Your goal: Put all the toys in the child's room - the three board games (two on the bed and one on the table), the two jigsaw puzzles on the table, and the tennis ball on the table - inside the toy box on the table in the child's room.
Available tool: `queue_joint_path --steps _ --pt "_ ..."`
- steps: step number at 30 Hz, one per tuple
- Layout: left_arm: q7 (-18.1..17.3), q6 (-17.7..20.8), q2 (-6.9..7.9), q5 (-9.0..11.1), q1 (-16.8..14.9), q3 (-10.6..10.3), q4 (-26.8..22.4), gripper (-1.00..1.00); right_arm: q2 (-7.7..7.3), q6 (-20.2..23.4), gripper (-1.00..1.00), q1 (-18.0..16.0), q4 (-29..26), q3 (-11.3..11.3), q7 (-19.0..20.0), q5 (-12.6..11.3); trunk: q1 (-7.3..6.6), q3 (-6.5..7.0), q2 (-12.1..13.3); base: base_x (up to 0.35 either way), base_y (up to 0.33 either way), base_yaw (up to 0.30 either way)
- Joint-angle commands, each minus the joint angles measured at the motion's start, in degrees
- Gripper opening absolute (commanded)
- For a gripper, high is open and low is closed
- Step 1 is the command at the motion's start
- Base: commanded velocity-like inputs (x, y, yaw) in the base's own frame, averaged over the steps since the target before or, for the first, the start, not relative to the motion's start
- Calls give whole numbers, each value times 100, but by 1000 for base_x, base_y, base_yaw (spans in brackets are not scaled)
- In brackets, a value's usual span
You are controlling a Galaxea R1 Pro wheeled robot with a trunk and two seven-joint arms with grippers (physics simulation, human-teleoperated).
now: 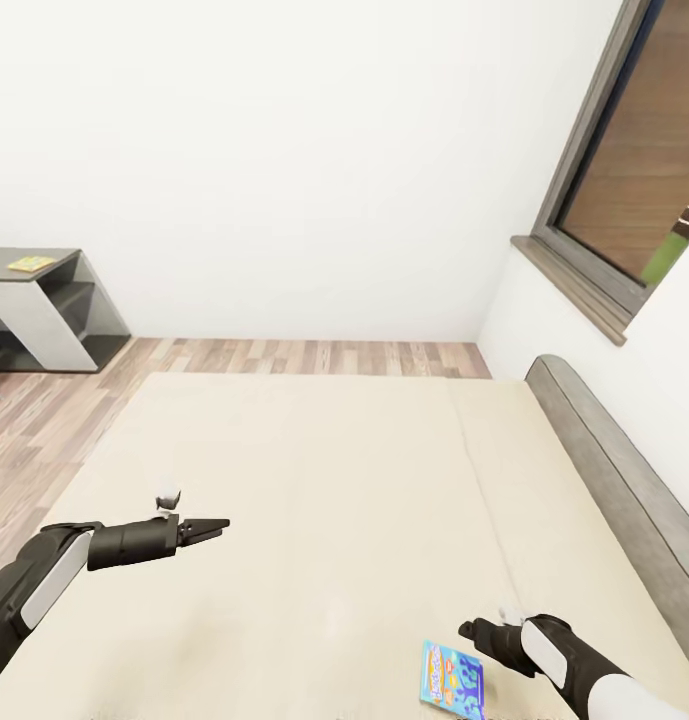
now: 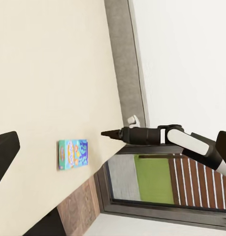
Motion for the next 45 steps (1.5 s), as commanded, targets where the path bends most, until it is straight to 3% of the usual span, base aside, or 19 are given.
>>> queue_joint_path --steps 1,12,22,32,45 --pt "1 37 6 35 -6 -15 1 100 -2 21 100 -4 -5 17 16 8 3 -20 -11 0 0 0" --pt "1 37 6 35 -6 -16 1 100 1 27 100 -8 -6 14 10 15 3 -123 -11 0 0 0" --pt "1 37 6 35 -6 -16 1 100 2 -14 100 -236 -8 0 -11 20 3 -218 -11 0 0 0" --pt "8 37 6 33 -6 -8 1 100 -167 -38 100 -484 -6 7 -13 22 3 -312 -11 0 0 0" --pt "34 37 1 26 -6 -8 1 100 -182 -44 100 -487 -1 44 1 24 3 -435 -11 0 0 0"
